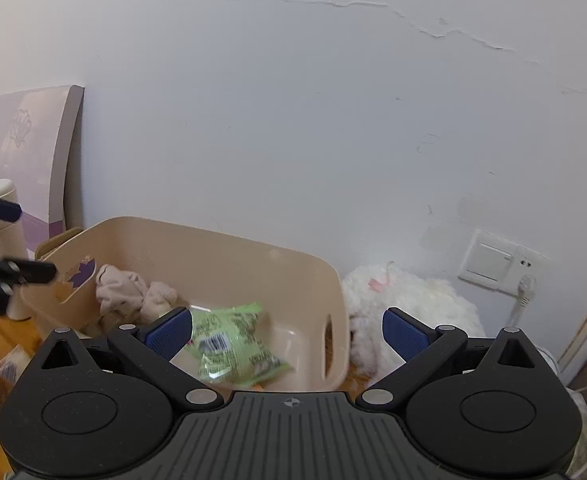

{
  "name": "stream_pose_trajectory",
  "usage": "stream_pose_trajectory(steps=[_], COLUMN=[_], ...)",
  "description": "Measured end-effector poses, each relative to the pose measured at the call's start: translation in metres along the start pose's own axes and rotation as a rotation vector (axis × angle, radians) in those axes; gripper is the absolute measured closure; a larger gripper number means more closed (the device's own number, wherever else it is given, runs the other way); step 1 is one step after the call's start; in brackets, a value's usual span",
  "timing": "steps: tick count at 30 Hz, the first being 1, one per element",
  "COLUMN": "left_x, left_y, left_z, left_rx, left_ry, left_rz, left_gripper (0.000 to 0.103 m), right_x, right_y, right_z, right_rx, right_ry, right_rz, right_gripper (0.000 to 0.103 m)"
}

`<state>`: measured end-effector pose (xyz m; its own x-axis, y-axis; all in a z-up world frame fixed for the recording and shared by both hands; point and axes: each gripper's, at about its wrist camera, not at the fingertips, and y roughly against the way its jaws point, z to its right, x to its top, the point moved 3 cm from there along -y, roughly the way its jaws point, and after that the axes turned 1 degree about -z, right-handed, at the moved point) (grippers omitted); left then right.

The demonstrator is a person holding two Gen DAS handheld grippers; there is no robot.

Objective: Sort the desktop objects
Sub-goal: 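Grasp the clear wrapped packet with the left gripper while the right grasps the orange bottle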

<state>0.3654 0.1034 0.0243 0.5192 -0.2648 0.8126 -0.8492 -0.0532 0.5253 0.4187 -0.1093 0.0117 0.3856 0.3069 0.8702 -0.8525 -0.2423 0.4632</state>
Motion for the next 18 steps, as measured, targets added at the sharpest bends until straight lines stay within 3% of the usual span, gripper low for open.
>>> stream_pose_trajectory(steps=[11, 18], left_x=[-0.06, -0.094], left_y=[0.014, 0.003], left_z=[-0.021, -0.014], left_rx=[-0.041, -0.076], left_ry=[-0.111, -0.284], left_rz=[-0.097, -0.151], left_gripper=[0.016, 0.016], right_x=[-0.043, -0.093], right_y=[0.058, 0.068], right_z=[0.01, 0.002], right_rx=[-0.02, -0.033], right_ry=[0.049, 0.096], right_rz=[-0.053, -0.113], right_gripper=[0.0, 0.0])
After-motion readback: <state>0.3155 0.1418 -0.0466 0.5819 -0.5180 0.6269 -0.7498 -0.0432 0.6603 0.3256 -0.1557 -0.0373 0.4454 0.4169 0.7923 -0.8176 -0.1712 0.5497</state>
